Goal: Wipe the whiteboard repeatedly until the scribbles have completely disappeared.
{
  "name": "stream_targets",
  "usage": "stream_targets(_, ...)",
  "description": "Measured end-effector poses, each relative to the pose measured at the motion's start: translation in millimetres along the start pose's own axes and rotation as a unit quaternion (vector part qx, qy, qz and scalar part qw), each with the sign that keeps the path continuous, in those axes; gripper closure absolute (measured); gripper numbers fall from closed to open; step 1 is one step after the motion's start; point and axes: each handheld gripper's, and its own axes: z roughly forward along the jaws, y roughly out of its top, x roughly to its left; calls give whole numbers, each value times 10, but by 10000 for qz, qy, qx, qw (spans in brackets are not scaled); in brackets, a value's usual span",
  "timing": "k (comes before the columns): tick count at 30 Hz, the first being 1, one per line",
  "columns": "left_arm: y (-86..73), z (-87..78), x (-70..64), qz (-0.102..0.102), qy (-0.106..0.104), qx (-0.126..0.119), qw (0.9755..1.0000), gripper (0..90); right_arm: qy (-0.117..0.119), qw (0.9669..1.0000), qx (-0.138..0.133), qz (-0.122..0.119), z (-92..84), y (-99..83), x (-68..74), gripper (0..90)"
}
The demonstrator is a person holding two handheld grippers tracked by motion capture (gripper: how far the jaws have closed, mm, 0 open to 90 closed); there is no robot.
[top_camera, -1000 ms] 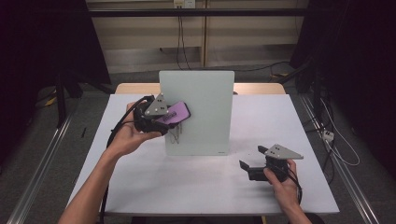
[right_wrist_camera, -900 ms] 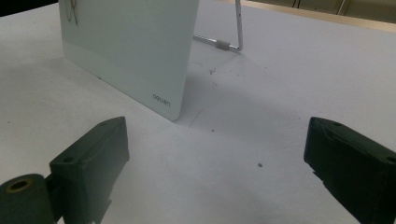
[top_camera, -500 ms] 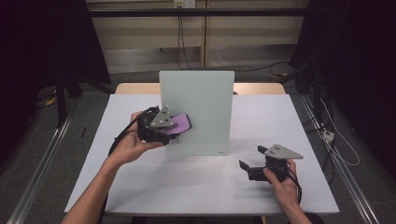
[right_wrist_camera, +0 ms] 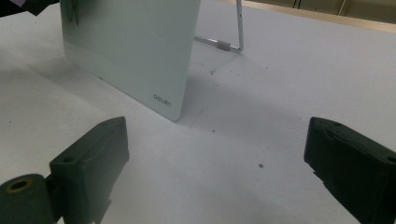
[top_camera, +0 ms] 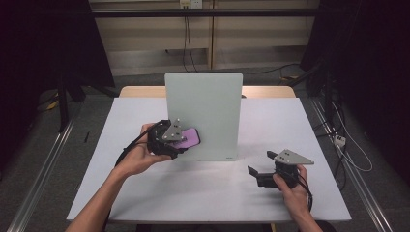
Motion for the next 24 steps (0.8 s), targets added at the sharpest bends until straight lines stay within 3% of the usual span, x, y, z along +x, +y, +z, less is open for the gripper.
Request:
stream_targets(5, -4, -15, 27, -31, -44, -51, 10000, 412, 10, 10000, 4, 7, -3, 0, 3, 67)
stream_targets(12, 3, -169, 135, -181, 189, -176, 9995, 412, -7, 10000, -16, -3, -11, -4, -7, 67)
stream_targets(19, 17, -352, 283, -375, 423, -430, 9975, 412, -1, 10000, 3, 7, -4, -1, -1, 67)
stream_targets(23, 58, -433, 333, -420, 597, -476, 9962, 412, -6, 10000, 9, 6, -2, 0, 0, 67)
stream_targets(24, 63, -442, 343, -386, 560, -420, 9968, 412, 1, 10000, 1, 3, -3, -1, -2, 67)
